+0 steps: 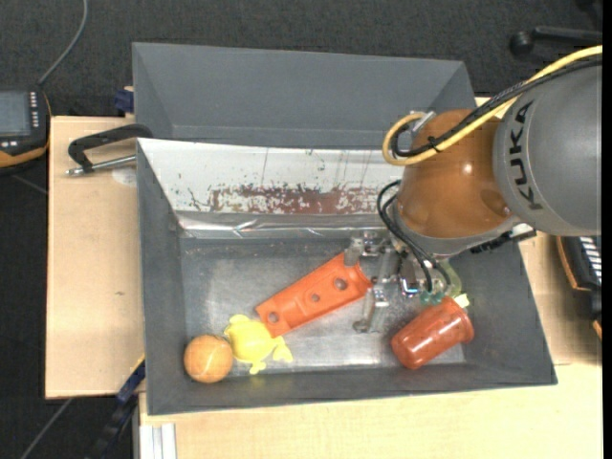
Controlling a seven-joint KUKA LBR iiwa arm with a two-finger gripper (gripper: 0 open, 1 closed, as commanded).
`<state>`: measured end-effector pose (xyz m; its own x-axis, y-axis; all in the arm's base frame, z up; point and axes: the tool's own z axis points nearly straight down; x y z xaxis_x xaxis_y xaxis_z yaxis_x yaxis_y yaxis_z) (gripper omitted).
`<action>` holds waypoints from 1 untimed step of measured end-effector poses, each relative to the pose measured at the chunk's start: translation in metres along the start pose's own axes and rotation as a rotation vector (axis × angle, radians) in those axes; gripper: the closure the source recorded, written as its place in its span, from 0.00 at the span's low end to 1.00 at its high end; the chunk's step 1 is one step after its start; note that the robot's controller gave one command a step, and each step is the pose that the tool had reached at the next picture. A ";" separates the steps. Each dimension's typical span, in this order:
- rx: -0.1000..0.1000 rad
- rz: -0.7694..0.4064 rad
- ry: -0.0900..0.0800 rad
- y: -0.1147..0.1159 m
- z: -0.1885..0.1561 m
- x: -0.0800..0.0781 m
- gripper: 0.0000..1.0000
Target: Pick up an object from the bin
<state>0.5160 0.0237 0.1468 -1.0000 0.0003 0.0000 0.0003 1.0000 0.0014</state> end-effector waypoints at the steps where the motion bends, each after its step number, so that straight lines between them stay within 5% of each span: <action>1: -0.001 -0.005 -0.003 0.000 0.047 -0.012 0.00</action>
Offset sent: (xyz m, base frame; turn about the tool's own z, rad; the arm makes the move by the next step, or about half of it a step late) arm 0.0103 -0.0124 -0.0486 0.0344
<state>0.5283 0.0240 0.1000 -1.0000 -0.0047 -0.0032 -0.0047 1.0000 0.0023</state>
